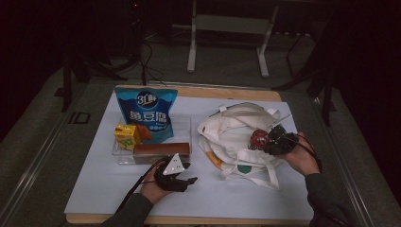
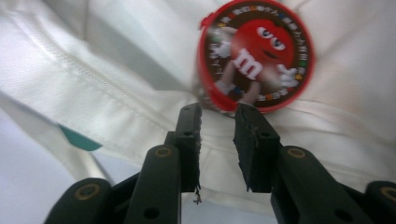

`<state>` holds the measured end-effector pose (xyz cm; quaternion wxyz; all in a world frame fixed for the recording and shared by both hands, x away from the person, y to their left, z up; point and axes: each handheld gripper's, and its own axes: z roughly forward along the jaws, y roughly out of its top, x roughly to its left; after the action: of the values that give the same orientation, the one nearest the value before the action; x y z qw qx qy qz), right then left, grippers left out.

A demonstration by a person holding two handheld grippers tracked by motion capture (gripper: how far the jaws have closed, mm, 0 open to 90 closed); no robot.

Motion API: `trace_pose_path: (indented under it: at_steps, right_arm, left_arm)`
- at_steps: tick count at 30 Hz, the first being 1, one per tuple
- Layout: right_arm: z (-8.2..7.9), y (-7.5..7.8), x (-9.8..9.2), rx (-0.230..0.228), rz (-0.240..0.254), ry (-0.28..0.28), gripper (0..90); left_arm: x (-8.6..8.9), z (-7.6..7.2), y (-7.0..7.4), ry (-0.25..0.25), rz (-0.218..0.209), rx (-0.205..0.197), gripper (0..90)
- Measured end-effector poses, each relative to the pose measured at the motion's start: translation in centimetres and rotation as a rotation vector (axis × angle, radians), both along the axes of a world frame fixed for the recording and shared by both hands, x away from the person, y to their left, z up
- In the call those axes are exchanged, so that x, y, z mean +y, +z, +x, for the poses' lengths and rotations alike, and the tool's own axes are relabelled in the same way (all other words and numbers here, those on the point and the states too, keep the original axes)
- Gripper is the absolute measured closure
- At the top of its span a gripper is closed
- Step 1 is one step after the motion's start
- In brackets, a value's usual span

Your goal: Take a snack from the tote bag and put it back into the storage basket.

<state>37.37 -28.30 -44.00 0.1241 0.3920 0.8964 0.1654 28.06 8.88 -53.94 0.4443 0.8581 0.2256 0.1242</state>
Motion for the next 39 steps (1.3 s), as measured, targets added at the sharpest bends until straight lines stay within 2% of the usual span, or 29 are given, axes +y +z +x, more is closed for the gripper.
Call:
trace_pose_path:
  at_steps: [4,7,9,10,14,16,19,20,22,29,31,37,39]
  right_arm:
    - [0.0,-0.3,0.4,0.004,-0.024,0.005,79.3]
    - [0.1,-0.4,0.5,-0.004,-0.011,0.003,80.0]
    - [0.3,-0.3,0.7,0.002,0.022,0.001,78.8]
    - [0.3,-0.2,0.9,0.006,0.033,0.007,76.1]
    - [0.4,0.4,1.9,0.002,-0.018,0.035,63.9]
    - [0.4,1.1,2.2,-0.014,0.0,0.029,60.4]
    - [0.8,1.9,2.3,-0.044,-0.029,0.01,52.6]
    - [1.0,1.9,2.3,-0.049,-0.044,-0.005,45.7]
    - [1.5,1.9,2.1,-0.056,-0.067,-0.036,39.9]
    - [3.1,0.7,2.0,-0.038,-0.101,-0.071,20.6]
    - [3.6,0.4,2.1,-0.024,-0.111,-0.093,18.8]
    - [4.6,-0.6,2.2,0.024,-0.117,-0.108,17.1]
    - [4.8,-0.8,2.2,0.049,-0.1,-0.107,24.2]
  left_arm:
    - [0.0,0.0,0.0,0.0,0.0,0.001,40.0]
    - [0.0,0.0,0.0,0.0,-0.001,0.001,40.0]
    - [0.0,0.0,0.0,-0.001,0.001,0.001,39.9]
    - [0.0,0.0,0.0,0.0,0.0,0.0,39.9]
    - [0.0,0.0,0.0,-0.001,-0.001,0.001,39.9]
    - [0.0,0.0,0.0,-0.001,0.0,0.002,39.9]
    - [0.0,0.0,0.0,-0.003,0.003,-0.002,39.9]
    - [0.0,0.0,0.0,-0.003,0.003,-0.002,39.9]
    - [0.0,0.0,0.0,-0.002,0.002,0.0,39.9]
    - [0.0,0.0,0.0,-0.002,0.003,0.001,39.9]
    - [0.0,0.0,0.0,-0.002,0.002,0.001,39.9]
    - [0.0,0.0,0.0,-0.004,0.003,0.002,39.9]
    - [0.0,0.0,0.0,-0.004,0.002,0.002,39.8]
